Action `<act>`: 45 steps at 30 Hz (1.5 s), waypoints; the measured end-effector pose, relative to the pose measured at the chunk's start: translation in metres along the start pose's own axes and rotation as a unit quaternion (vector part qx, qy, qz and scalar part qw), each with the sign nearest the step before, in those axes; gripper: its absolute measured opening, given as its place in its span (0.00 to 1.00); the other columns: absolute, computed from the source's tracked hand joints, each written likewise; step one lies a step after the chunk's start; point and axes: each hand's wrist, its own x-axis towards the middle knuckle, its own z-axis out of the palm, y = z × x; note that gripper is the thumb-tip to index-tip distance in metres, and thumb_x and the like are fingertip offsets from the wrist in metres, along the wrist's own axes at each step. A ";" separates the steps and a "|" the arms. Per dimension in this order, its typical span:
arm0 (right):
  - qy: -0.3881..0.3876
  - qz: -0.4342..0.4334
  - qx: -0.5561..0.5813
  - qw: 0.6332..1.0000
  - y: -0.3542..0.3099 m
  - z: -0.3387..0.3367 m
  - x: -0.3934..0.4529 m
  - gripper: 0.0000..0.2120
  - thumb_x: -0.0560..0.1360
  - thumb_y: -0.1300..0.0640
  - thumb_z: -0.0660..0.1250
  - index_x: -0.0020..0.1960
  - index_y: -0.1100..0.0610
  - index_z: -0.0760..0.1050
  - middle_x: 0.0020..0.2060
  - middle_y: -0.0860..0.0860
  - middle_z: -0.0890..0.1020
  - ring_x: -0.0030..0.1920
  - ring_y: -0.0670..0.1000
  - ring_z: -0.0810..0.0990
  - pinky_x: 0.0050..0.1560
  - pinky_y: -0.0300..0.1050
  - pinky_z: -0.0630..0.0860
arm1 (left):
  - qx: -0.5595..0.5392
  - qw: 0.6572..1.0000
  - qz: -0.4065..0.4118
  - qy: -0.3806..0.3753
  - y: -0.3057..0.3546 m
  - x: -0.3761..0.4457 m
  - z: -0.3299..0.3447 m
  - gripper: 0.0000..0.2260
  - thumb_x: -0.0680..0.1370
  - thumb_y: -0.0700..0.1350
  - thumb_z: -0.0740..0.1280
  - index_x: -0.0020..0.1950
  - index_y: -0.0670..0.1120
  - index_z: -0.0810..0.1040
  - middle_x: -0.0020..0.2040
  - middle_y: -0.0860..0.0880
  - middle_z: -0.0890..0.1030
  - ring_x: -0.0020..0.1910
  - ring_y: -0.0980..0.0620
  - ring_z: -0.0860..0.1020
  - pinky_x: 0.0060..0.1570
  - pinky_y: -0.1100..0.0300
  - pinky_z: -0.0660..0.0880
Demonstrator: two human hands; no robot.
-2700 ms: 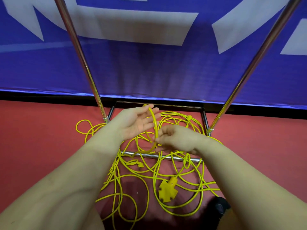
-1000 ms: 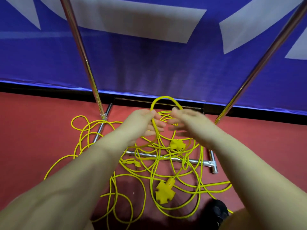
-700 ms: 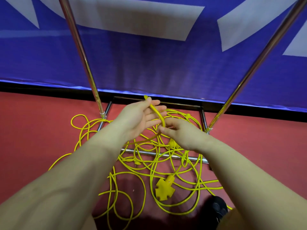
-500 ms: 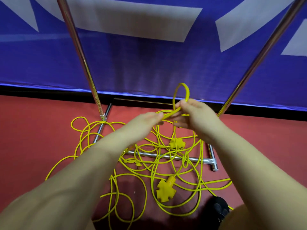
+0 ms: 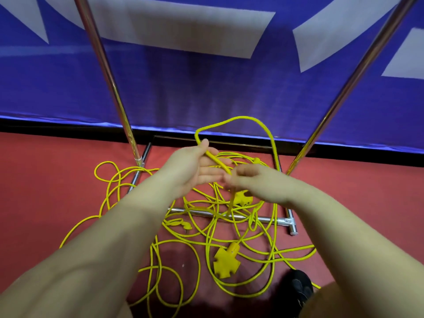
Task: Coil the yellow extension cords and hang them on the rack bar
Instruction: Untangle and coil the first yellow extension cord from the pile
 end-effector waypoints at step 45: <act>0.132 0.004 0.323 0.937 -0.009 -0.007 0.008 0.07 0.77 0.51 0.62 0.51 0.53 0.74 0.49 0.53 0.81 0.50 0.51 0.81 0.52 0.48 0.77 | 0.192 0.978 0.079 -0.023 -0.008 -0.003 -0.005 0.11 0.83 0.41 0.53 0.45 0.48 0.73 0.38 0.51 0.80 0.36 0.58 0.81 0.40 0.64 0.77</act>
